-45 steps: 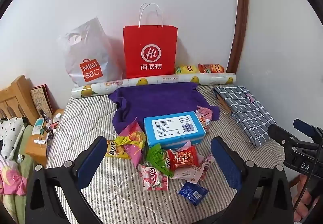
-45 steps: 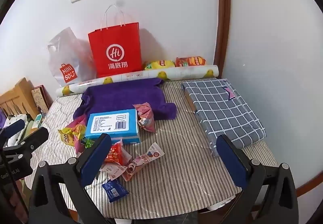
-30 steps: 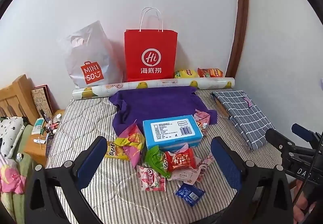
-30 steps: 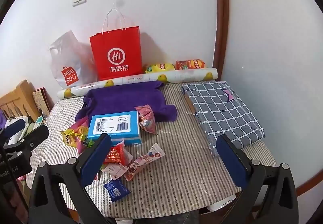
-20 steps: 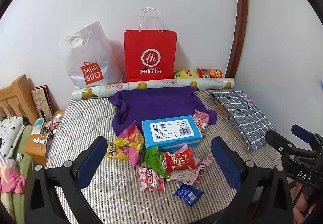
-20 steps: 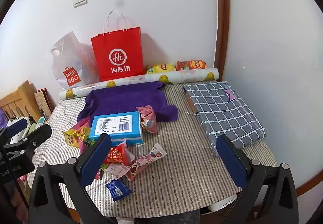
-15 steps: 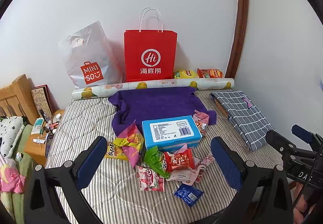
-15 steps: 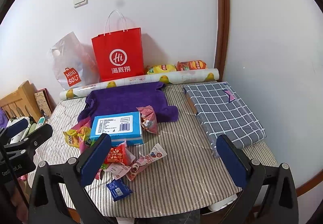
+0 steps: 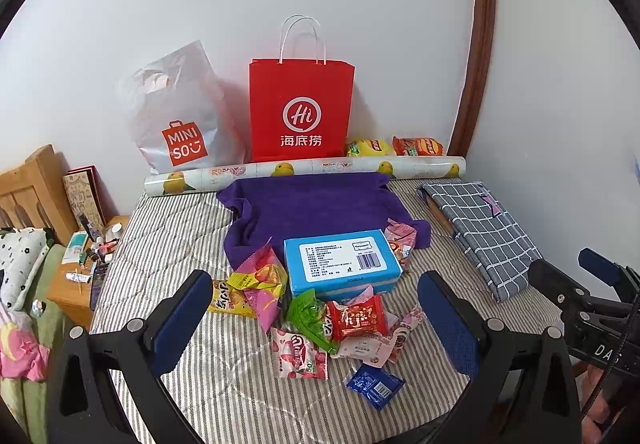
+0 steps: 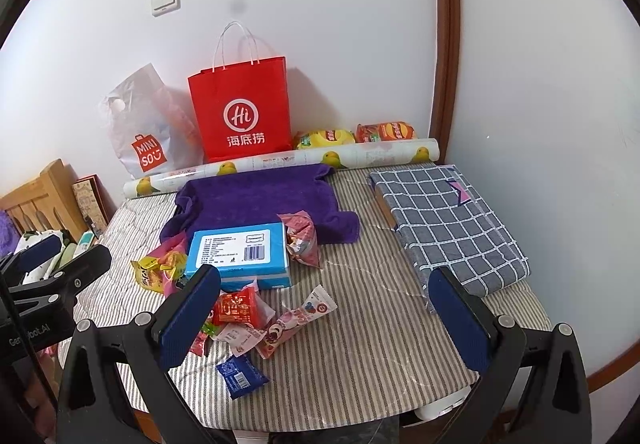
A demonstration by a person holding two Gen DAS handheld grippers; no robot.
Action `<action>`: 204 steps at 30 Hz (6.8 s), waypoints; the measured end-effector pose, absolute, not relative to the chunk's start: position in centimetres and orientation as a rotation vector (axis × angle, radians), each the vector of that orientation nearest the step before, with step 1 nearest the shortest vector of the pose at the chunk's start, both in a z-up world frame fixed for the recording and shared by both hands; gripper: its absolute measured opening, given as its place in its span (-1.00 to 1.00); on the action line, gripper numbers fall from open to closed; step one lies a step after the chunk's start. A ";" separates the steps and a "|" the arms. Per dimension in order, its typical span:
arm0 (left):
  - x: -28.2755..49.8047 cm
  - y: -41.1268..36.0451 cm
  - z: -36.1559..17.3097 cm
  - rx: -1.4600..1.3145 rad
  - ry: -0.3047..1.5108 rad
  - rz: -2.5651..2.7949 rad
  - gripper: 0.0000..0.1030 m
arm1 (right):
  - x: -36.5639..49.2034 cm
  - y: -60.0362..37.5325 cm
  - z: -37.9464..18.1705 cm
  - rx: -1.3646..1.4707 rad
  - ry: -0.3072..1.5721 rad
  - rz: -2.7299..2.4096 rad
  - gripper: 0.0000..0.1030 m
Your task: Organize snacks
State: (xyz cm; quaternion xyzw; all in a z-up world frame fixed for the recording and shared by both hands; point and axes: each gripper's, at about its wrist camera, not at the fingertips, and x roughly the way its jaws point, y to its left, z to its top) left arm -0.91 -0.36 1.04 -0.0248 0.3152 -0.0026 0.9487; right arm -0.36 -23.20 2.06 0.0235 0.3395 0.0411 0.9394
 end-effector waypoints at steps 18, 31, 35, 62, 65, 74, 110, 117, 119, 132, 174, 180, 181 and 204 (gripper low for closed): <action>-0.9 -0.3 1.0 -0.052 0.641 -0.007 1.00 | -0.5 -23.2 2.1 0.049 0.689 0.089 0.98; -0.9 -0.2 1.0 -0.055 0.641 -0.008 1.00 | -0.6 -23.1 2.2 0.051 0.688 0.092 0.98; -0.9 -0.2 1.0 -0.055 0.642 -0.008 1.00 | -0.6 -23.1 2.2 0.051 0.688 0.091 0.98; 0.3 0.3 0.0 -0.076 0.673 -0.001 1.00 | -0.4 -22.9 1.1 0.076 0.700 0.154 0.98; 1.0 0.9 -1.2 -0.090 0.701 0.009 1.00 | 0.2 -22.9 -0.1 0.070 0.726 0.167 0.98; 3.5 3.3 -5.8 -0.127 0.795 0.054 0.99 | 3.2 -23.5 -6.9 0.085 0.890 0.167 0.75; 7.4 12.3 -13.0 -0.268 0.890 0.155 0.98 | 11.0 -22.9 -17.3 0.097 1.099 0.183 -0.54; 7.4 13.3 -13.1 -0.281 0.885 0.147 0.98 | 12.1 -22.6 -18.2 0.070 1.100 0.145 -0.04; 7.4 13.3 -13.1 -0.274 0.883 0.131 0.98 | 12.4 -22.8 -18.5 0.082 1.095 0.132 -0.12; 10.5 12.9 -15.9 -0.213 0.932 0.118 0.97 | 12.1 -23.7 -19.0 0.062 0.991 0.141 -0.50; 5.0 12.6 -6.8 -0.265 0.779 -0.008 -0.33 | 8.0 -21.4 -10.2 0.051 0.851 0.225 -0.56; 5.9 11.0 -5.1 -0.258 0.764 -0.046 -0.33 | 7.9 -21.4 -8.0 0.056 0.819 0.235 -0.56; 6.2 10.8 -4.8 -0.256 0.763 -0.052 -0.33 | 8.0 -21.4 -7.5 0.058 0.813 0.236 -0.56; 17.4 8.8 -1.2 -0.237 0.758 -0.075 -0.33 | 19.4 -18.4 -2.1 0.063 0.753 0.370 -0.56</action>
